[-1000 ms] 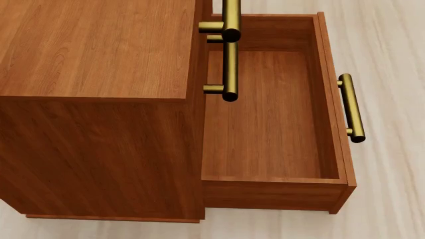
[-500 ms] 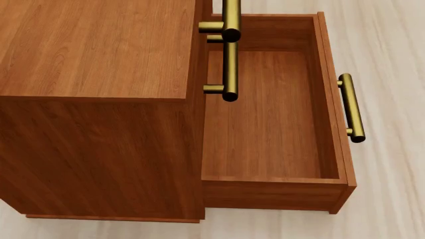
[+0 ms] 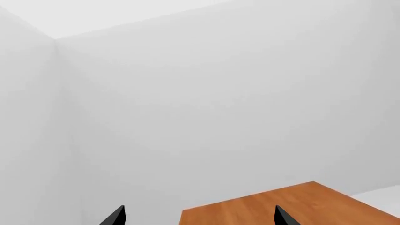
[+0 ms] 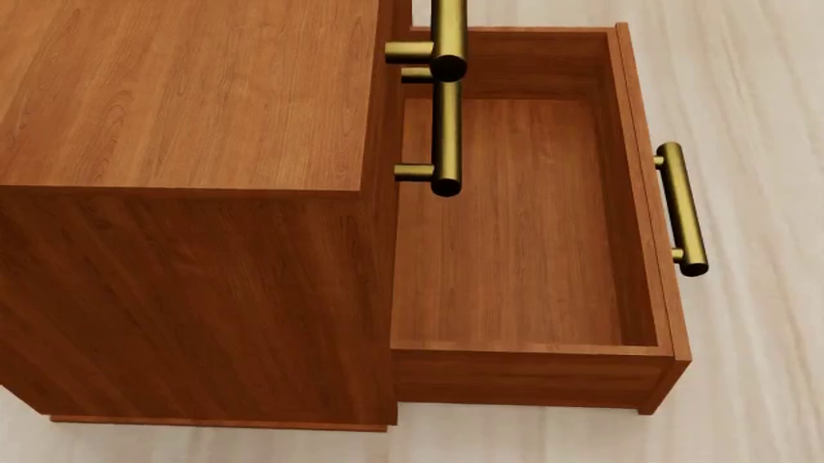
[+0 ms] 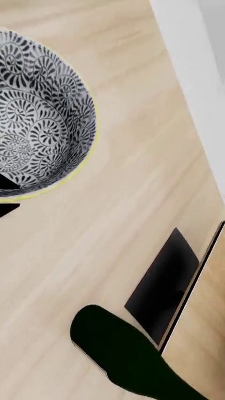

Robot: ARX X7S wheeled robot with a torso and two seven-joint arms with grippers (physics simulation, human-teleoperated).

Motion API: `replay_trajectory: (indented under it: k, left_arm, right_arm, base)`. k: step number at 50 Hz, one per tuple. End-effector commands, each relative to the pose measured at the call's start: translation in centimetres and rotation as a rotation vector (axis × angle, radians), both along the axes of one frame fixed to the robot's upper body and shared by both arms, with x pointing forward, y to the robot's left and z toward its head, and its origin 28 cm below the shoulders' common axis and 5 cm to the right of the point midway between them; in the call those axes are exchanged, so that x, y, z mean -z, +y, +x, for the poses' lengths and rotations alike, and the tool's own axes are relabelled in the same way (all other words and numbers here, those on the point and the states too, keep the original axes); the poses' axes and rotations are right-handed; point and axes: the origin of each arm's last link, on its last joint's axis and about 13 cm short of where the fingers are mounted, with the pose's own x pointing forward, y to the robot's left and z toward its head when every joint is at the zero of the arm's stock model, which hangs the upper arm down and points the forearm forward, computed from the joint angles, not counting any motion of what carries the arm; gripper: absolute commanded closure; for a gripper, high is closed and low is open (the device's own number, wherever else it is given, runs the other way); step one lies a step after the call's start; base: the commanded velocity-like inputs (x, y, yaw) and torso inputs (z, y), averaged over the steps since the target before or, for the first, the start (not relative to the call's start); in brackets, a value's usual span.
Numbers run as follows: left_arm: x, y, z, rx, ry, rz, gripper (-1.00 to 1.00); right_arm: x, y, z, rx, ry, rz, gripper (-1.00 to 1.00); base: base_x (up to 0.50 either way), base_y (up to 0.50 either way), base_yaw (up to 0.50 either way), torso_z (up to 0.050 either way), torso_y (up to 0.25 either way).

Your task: Put the bowl in the bottom drawer of the cabinet.

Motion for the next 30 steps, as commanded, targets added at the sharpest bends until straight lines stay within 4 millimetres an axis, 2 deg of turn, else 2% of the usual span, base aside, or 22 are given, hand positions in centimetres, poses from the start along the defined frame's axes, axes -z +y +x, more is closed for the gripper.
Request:
replay_trajectory:
  k: [1,23,30]
  left_arm:
    - [0.0,-0.1,0.0,0.004,-0.002,0.000,-1.00]
    - [-0.1,-0.1,-0.3,0.007,-0.007,0.000,-1.00]
    - [-0.3,-0.1,-0.4,0.006,-0.009,-0.001,-1.00]
  right_arm:
    - [-2.1,0.6,-0.1,-0.026,-0.056,-0.044,1.00]
    - [-5.3,2.1,1.0,-0.071,-0.104,-0.107,1.00]
    - [-6.4,2.3,0.8,-0.079,-0.125,-0.119,1.00]
  base:
    - [0.00,0.00,0.00,0.000,0.000]
    - [0.00,0.00,0.00,0.000,0.000]
    - [0.00,0.00,0.00,0.000,0.000]
